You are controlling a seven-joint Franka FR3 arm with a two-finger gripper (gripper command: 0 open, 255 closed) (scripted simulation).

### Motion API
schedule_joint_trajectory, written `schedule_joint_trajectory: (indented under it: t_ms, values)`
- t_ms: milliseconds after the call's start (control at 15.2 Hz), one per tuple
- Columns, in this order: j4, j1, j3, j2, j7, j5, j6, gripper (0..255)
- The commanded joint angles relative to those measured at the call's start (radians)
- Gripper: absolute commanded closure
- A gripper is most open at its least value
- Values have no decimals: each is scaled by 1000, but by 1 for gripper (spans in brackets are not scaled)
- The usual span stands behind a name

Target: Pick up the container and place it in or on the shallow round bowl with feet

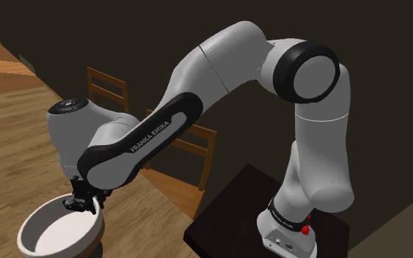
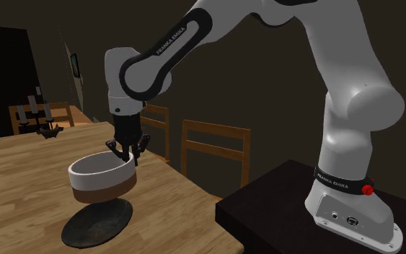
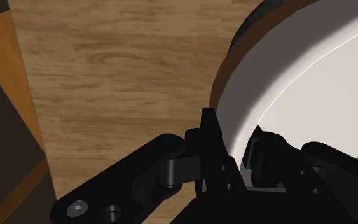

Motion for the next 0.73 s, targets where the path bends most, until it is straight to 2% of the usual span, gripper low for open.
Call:
schedule_joint_trajectory:
  t_ms: [0, 66, 660]
  values:
    - [28, 36, 8, 14, 47, -8, -14, 255]
    - [48, 54, 12, 26, 69, -13, -23, 255]
    - [34, 68, -7, 104, 88, -43, 66, 255]
